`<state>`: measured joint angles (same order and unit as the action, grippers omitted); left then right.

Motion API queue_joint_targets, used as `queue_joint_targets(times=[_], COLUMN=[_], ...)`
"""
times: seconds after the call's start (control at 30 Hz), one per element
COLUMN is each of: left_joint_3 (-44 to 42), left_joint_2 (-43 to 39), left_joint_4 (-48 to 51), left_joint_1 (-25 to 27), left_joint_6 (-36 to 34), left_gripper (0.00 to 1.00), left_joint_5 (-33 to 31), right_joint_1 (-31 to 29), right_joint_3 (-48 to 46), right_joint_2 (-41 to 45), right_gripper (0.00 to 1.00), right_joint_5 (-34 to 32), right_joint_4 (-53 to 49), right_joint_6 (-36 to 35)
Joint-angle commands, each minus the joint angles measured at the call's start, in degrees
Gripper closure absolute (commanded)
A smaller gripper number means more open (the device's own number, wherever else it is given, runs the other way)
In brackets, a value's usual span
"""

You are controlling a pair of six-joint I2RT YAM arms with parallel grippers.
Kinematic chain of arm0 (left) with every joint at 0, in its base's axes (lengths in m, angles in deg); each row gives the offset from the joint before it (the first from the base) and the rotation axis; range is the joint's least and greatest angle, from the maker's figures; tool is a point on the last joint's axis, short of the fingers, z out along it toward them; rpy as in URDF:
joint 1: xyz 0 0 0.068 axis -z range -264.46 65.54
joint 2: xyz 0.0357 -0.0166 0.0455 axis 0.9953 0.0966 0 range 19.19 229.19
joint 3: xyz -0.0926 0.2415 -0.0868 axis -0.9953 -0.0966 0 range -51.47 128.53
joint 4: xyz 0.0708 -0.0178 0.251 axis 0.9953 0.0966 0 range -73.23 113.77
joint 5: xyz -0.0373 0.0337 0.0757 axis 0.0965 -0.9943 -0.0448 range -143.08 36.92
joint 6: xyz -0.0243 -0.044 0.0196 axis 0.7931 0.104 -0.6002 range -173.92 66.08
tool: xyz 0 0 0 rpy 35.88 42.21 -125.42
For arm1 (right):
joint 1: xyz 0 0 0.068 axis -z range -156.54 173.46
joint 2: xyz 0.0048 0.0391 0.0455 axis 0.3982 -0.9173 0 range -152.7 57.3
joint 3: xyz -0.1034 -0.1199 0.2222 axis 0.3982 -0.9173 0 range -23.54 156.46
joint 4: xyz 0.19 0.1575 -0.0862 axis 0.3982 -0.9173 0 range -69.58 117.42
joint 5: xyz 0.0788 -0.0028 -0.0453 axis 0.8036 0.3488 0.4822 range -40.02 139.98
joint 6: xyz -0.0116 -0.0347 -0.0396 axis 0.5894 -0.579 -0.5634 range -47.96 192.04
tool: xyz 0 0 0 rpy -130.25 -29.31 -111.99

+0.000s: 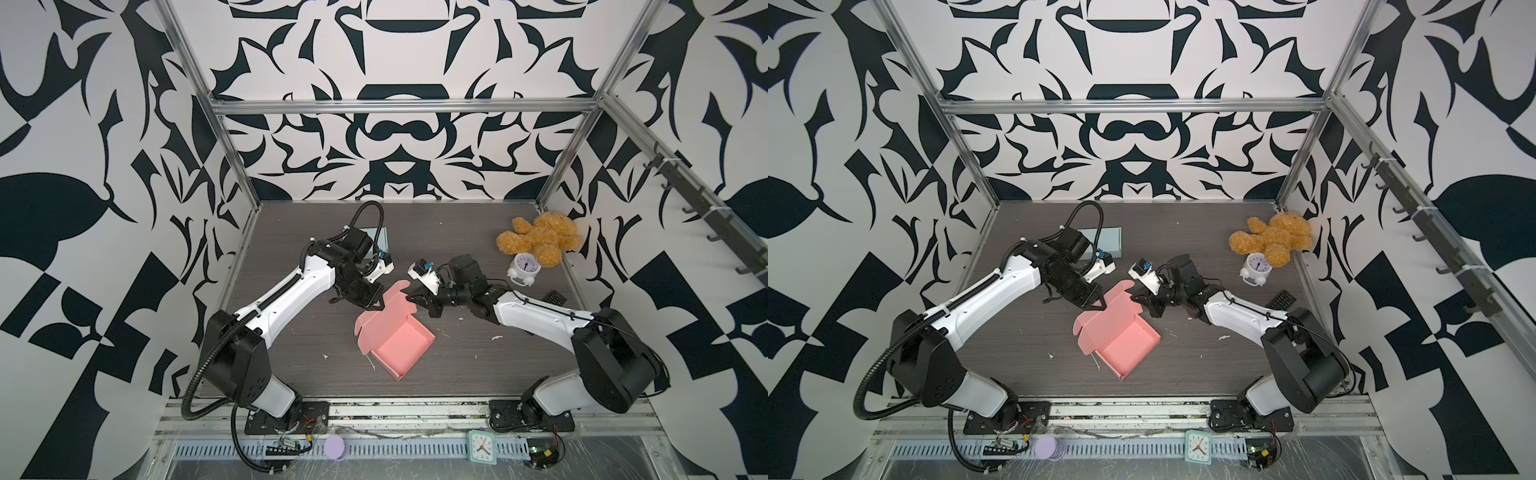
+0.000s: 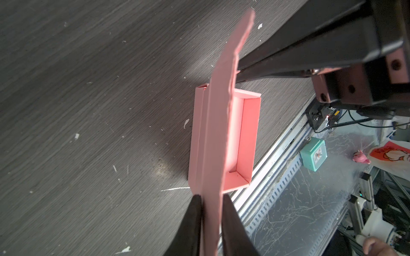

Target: Fold the paper box

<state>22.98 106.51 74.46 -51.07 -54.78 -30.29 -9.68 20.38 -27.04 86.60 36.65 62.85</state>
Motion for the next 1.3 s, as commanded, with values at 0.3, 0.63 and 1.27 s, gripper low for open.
queue_joint_targets(times=[0.3,0.63,1.27], left_joint_3=[-11.7,-22.3,-30.2], left_joint_2=[-10.4,-18.0,-17.1], left_joint_4=[-13.3,-22.6,-35.8], left_joint_1=[-2.8,-5.8,-5.8], left_joint_6=[7.0,12.8,19.4], left_gripper=[0.26,0.16,0.44], left_joint_5=[-0.1,0.1,2.6], right_joint_1=[-0.3,-0.3,-0.5], right_joint_3=[-2.8,-4.6,-10.0], right_joint_2=[5.2,8.3,15.5], right_gripper=[1.00,1.00,1.00], right_joint_5=[-6.9,-17.0,-25.0], right_joint_4=[2.9,2.3,0.6], right_joint_6=[2.4,4.6,9.6])
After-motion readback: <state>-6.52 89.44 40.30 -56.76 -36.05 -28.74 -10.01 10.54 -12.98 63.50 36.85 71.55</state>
